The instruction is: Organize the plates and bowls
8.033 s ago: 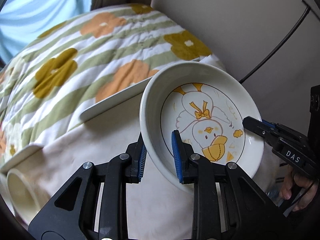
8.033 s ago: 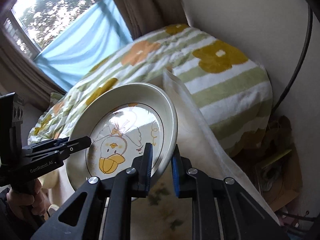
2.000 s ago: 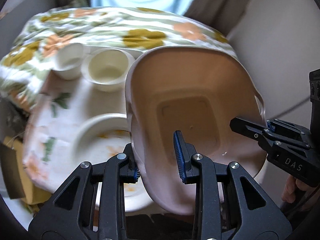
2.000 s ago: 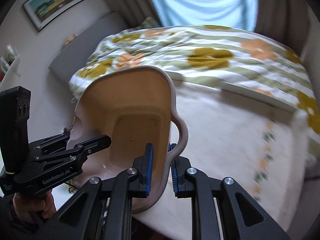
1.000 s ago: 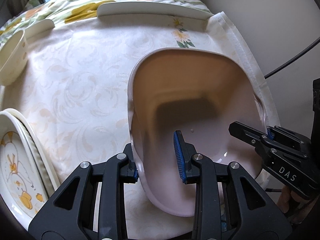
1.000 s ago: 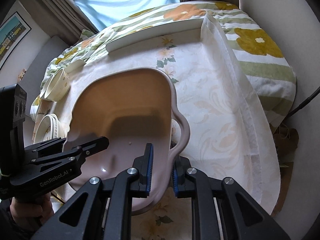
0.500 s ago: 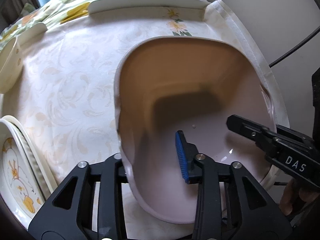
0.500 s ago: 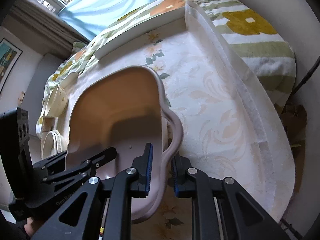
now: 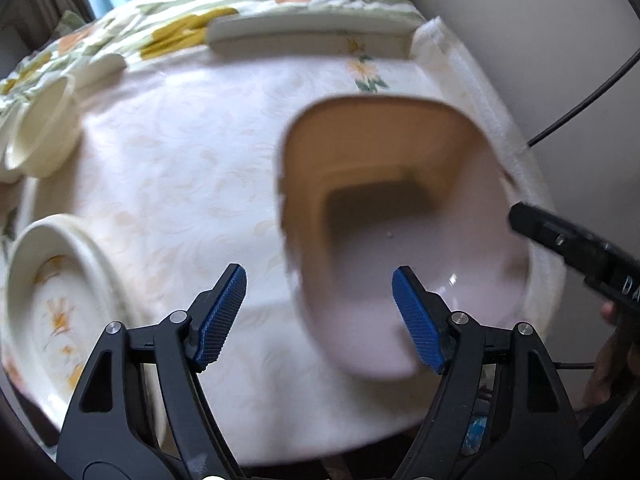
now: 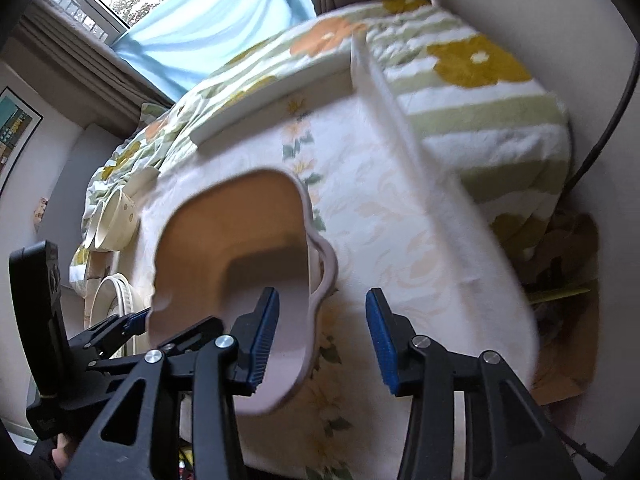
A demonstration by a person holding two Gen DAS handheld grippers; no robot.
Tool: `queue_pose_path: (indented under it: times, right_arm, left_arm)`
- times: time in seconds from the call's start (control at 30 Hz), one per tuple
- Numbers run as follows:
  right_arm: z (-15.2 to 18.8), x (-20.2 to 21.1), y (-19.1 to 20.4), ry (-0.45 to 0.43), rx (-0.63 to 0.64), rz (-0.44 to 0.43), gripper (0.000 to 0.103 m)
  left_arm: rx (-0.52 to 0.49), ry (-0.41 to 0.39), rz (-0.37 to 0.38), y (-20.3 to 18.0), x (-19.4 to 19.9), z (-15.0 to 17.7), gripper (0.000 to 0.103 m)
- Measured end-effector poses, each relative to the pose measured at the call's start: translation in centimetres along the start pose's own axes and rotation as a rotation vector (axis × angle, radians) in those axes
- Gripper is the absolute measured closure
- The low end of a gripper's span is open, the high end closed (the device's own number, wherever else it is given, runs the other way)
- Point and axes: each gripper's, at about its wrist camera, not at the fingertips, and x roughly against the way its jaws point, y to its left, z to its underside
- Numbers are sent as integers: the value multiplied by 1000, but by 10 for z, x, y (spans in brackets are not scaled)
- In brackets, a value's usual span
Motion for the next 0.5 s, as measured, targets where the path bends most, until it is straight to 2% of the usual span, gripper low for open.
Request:
queue_pose_path:
  times: [0.07,0.17,0.2,0.23,0.27,0.3,0.33,0.4,0.5]
  right_arm:
    - [-1,19,9,-29,41,10,62]
    - [-8,50,35,-88,128,-19,59]
    - [-11,59,45,-107,159,-39,44]
    - [-14,65,56,-127,183,-56,31]
    - [-15,71,65,-148,202,-72,6]
    - [-18,78,78,-182,232,-98,0]
    - [-22,82,92,-208,265,-123,0]
    - [-28,83,121,-224,335,-146,0]
    - [-39,75,161,-181,416,-157,0]
  left_arm:
    - [11,-36,-15,5,27,5,29]
    - [54,-132,-38,21,84,13,28]
    - [72,-178,-58,28,106,15,25]
    - [88,-211,-82,34,120,16,12]
    - [109,-250,-125,43,137,18,0]
    - [127,-285,-162,52,150,20,0]
    - [150,-323,-189,66,165,22,0]
    - [199,-341,-206,91,180,23,0]
    - [284,-344,-193,134,195,26,0]
